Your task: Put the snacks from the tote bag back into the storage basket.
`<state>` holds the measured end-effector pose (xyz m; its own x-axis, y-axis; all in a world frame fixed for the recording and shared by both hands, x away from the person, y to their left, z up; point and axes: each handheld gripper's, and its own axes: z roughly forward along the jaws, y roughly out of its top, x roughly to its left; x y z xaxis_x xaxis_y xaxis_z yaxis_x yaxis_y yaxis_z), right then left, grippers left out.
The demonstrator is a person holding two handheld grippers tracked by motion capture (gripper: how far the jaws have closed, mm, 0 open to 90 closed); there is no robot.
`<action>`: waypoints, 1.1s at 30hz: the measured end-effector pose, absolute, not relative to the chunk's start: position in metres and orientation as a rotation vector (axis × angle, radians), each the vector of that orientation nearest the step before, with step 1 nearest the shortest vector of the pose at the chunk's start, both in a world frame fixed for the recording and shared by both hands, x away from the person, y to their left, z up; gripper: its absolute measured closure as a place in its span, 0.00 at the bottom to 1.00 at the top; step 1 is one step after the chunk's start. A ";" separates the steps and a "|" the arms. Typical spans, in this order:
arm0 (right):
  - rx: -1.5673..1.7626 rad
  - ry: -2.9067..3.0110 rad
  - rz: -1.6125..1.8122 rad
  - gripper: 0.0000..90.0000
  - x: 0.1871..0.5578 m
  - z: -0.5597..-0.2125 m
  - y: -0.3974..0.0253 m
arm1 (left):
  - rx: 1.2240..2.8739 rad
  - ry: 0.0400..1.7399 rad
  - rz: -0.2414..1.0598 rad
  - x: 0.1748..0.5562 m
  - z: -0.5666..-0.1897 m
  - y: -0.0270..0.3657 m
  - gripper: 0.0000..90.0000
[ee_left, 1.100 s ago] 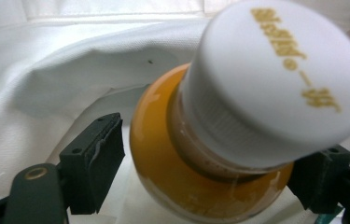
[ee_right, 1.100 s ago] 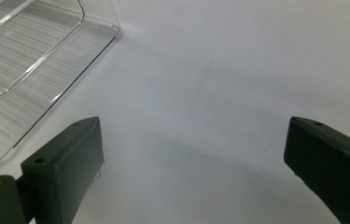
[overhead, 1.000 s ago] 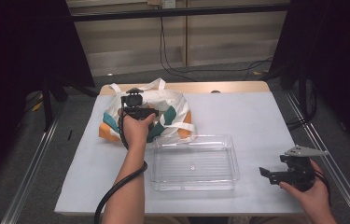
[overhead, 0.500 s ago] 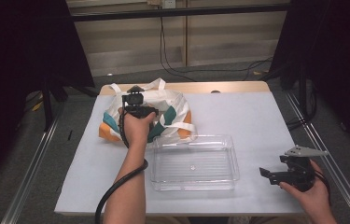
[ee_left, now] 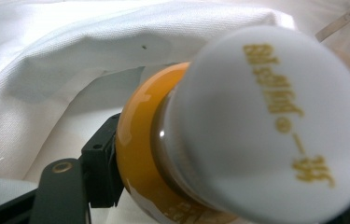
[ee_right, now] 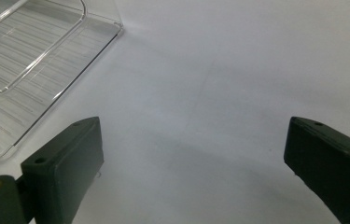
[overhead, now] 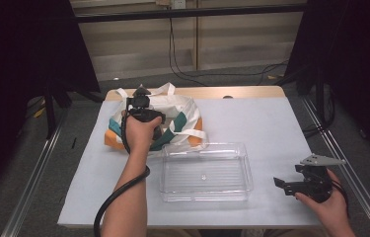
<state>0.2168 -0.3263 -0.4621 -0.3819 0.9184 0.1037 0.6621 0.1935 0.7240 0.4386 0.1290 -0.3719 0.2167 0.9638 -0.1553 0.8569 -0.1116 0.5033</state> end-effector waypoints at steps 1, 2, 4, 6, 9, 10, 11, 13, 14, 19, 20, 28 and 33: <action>1.486 2.123 1.005 0.05 0.217 -0.462 -0.326 | 2.007 1.677 0.288 0.439 -0.372 0.129 0.34; 1.489 2.123 0.998 0.05 0.217 -0.463 -0.326 | 2.001 1.685 0.272 0.439 -0.368 0.130 0.34; 1.490 2.123 0.997 0.05 0.217 -0.463 -0.326 | 2.005 1.687 0.255 0.439 -0.364 0.131 0.34; 1.490 2.125 0.998 0.05 0.217 -0.462 -0.326 | 2.021 1.684 0.257 0.439 -0.361 0.132 0.34; 1.487 2.123 1.000 0.05 0.217 -0.462 -0.326 | 2.027 1.683 0.240 0.439 -0.355 0.134 0.34; 1.480 2.122 1.000 0.05 0.217 -0.463 -0.327 | 2.032 1.686 0.227 0.439 -0.350 0.136 0.34; 1.481 2.122 1.000 0.05 0.217 -0.463 -0.327 | 2.039 1.683 0.223 0.438 -0.348 0.137 0.34; 1.485 2.123 1.000 0.05 0.217 -0.463 -0.326 | 2.053 1.679 0.220 0.438 -0.345 0.138 0.34; 1.485 2.134 0.994 0.05 0.217 -0.463 -0.326 | 2.058 1.677 0.222 0.438 -0.343 0.138 0.34; 1.479 2.135 0.995 0.05 0.218 -0.463 -0.325 | 2.124 1.658 0.207 0.437 -0.332 0.138 0.34; 1.479 2.135 0.995 0.05 0.218 -0.463 -0.325 | 2.124 1.658 0.207 0.437 -0.332 0.138 0.34; 1.489 2.133 0.989 0.05 0.217 -0.463 -0.326 | 2.176 1.633 0.184 0.435 -0.317 0.138 0.34; 1.489 2.137 0.993 0.05 0.217 -0.463 -0.326 | 2.196 1.622 0.177 0.433 -0.307 0.140 0.34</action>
